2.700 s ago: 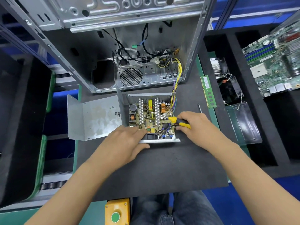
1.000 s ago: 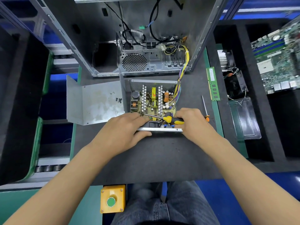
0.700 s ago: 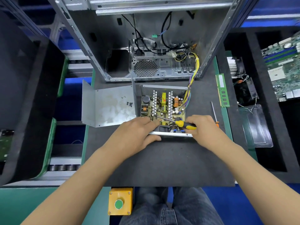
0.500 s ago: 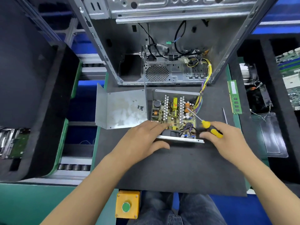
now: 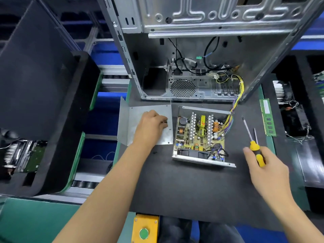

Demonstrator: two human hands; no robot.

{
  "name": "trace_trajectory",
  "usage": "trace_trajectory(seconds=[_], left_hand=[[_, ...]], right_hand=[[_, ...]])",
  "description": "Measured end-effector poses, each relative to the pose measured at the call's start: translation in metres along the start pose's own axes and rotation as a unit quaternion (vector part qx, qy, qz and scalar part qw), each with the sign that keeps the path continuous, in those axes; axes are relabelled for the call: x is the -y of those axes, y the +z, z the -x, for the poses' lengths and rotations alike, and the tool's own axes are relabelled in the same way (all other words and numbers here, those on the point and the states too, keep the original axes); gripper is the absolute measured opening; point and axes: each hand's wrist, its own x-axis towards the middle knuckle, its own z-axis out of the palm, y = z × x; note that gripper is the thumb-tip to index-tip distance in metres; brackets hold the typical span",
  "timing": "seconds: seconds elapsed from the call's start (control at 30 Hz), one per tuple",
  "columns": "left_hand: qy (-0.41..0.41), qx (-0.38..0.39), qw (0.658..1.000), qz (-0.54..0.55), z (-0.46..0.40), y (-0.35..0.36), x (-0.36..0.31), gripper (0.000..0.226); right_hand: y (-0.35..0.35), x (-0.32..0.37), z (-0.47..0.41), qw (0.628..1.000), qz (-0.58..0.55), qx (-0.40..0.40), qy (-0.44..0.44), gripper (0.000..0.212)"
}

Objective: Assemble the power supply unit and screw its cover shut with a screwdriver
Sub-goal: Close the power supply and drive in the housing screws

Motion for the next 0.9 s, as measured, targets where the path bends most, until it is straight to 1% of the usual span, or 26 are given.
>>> trace_trajectory(seconds=[0.13,0.2,0.27,0.3,0.37,0.47,0.5,0.57,0.67,0.83,0.9], left_hand=[[0.090,-0.044,0.995,-0.030,0.000,-0.002,0.007,0.009],[0.132,-0.054,0.989,-0.036,0.000,-0.003,0.008,0.012],[0.141,-0.058,0.988,-0.032,0.001,-0.004,0.005,0.013],[0.126,-0.061,0.990,-0.018,0.002,-0.005,0.004,0.012],[0.060,-0.084,0.994,0.043,0.006,-0.006,0.003,0.010],[-0.070,-0.132,0.977,0.155,0.011,-0.012,0.002,0.015],[-0.088,-0.135,0.973,0.166,0.011,-0.014,0.001,0.015],[-0.076,-0.119,0.981,0.129,0.009,-0.016,-0.001,0.014],[-0.058,-0.058,0.994,0.073,0.004,-0.013,-0.003,0.018],[-0.049,0.007,0.999,0.017,-0.008,-0.010,-0.001,0.016],[-0.028,0.035,0.998,-0.036,-0.015,-0.011,-0.002,0.018]], right_hand=[[0.001,-0.001,0.003,1.000,-0.011,0.005,-0.009,0.029],[0.001,-0.002,0.004,1.000,-0.015,0.007,-0.010,0.029],[0.000,-0.002,0.003,1.000,-0.017,0.007,-0.008,0.030],[0.000,-0.002,0.003,1.000,-0.018,0.006,-0.006,0.030],[0.000,-0.003,0.002,1.000,-0.020,0.001,-0.003,0.033],[0.000,-0.004,0.001,1.000,-0.017,-0.002,-0.003,0.038],[0.000,-0.005,0.001,1.000,-0.015,-0.002,-0.003,0.038],[0.000,-0.004,0.001,1.000,-0.016,-0.002,-0.004,0.037],[0.002,-0.005,0.002,1.000,-0.019,-0.002,-0.007,0.033],[0.001,-0.006,0.004,0.999,-0.030,0.001,-0.013,0.025],[0.000,-0.006,0.004,1.000,-0.028,-0.001,-0.012,0.025]])
